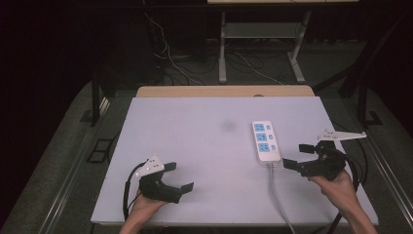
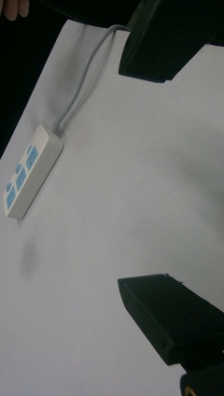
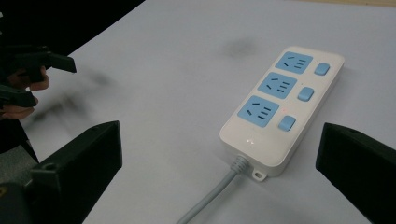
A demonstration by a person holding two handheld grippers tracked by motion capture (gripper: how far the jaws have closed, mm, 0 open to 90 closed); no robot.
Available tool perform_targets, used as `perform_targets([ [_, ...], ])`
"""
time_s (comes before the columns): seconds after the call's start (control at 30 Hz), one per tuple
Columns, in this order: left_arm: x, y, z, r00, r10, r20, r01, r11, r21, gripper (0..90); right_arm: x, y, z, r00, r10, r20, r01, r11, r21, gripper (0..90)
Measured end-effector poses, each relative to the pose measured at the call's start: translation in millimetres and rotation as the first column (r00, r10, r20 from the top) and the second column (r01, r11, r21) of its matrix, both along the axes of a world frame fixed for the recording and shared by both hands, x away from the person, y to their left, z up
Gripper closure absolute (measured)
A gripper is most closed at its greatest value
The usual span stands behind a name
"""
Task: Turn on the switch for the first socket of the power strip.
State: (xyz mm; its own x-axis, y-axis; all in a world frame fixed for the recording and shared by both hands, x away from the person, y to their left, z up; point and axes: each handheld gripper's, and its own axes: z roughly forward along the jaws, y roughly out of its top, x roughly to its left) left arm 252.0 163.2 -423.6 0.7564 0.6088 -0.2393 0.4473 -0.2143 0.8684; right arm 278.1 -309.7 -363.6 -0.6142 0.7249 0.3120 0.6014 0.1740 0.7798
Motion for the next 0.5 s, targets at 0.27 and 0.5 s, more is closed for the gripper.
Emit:
perform_targets([
  [0.27,-0.1,0.2,0.1,1.0,-0.001,0.001,0.001,1.0,0.003,0.0,-11.9,2.3,-21.3,0.9999,0.014,0.0,-0.014,1.0,0.006,0.0],
  [0.5,-0.4,-0.8,-0.2,1.0,-0.005,-0.001,0.005,1.0,0.002,0.0,-23.3,5.8,-42.6,0.9997,0.024,-0.006,-0.024,1.0,-0.001,0.1],
])
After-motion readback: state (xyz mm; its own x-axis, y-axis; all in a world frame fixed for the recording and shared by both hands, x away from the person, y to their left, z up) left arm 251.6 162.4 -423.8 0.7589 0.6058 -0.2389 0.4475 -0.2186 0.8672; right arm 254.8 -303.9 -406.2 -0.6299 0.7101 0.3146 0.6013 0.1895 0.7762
